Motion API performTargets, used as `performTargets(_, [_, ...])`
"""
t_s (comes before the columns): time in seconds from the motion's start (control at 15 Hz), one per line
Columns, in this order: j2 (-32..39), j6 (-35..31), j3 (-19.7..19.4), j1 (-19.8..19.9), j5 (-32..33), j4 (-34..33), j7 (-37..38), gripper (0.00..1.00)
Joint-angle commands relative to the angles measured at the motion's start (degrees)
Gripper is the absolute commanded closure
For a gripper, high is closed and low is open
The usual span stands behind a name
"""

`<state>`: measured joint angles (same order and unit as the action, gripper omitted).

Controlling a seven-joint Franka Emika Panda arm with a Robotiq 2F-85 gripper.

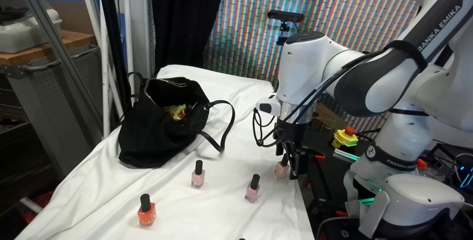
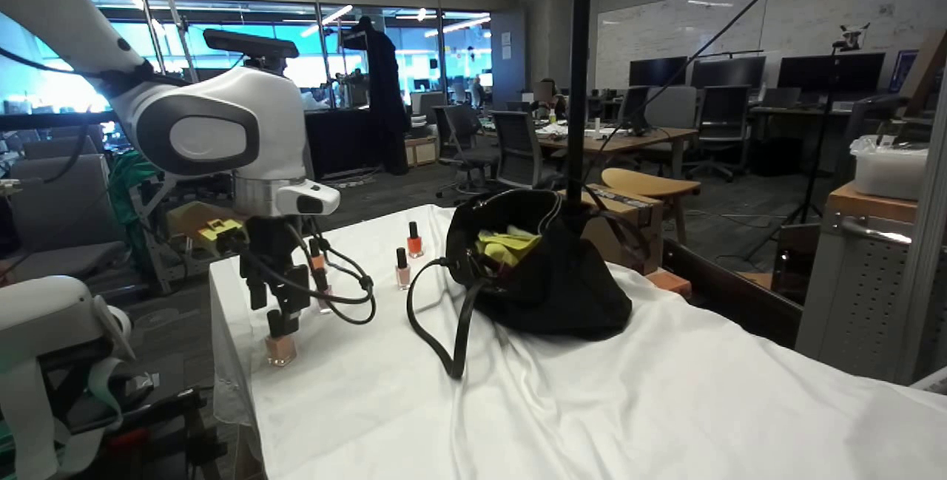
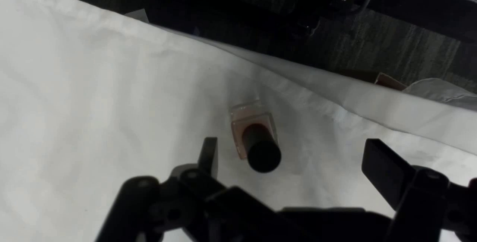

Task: Pick up the nail polish and put them in the bag

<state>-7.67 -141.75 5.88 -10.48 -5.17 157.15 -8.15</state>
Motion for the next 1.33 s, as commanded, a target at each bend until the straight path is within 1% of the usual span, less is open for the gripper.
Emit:
performTargets(0.0, [-1.03, 0.98, 0.77, -0.05, -0.55, -0.08, 0.39, 0.0])
performTargets(0.73, [-0.34, 1.92, 0.38, 1.46, 2.85, 0.0, 3.48, 0.0])
performTargets(1.27, [1.69, -1.6, 0.38, 2.08, 2.62, 0.05, 3.53, 0.0])
